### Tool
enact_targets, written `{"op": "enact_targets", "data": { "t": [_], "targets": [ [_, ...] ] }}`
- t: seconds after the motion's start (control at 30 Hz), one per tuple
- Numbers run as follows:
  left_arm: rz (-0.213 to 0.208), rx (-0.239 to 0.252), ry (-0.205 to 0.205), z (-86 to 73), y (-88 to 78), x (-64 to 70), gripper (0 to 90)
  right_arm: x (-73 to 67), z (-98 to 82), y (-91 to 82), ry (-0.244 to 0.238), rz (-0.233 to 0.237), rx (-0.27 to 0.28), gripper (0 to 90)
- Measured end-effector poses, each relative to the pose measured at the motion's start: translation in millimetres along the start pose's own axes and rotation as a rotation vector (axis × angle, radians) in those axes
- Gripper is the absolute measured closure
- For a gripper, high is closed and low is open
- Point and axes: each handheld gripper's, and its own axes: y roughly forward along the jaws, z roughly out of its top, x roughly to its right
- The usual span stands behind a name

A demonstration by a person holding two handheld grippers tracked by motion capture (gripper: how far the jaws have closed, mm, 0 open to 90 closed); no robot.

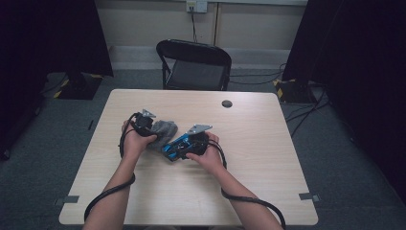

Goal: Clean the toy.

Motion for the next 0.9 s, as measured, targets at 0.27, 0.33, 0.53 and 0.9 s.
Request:
{"op": "enact_targets", "data": {
  "t": [0.27, 0.33, 0.53, 0.9],
  "targets": [
    [-0.009, -0.025, -0.056, -26.7, 5.2, 4.2, 32.2, -0.4, 0.5, 0.0, -0.001, -0.001, -0.004, 12.7],
    [-0.006, -0.035, -0.056, -27.5, 11.5, 4.2, 32.8, -0.5, -0.1, 0.0, 0.0, -0.002, 0.0, 12.6],
    [-0.055, -0.027, 0.011, -20.6, 16.2, 0.5, 70.7, 0.2, -0.6, 0.0, -0.002, 0.001, 0.005, 12.7],
    [-0.112, -0.052, 0.212, 13.4, 37.3, 22.4, 68.6, 1.8, -1.9, -0.4, -0.001, 0.002, 0.014, 12.8]
  ]
}}
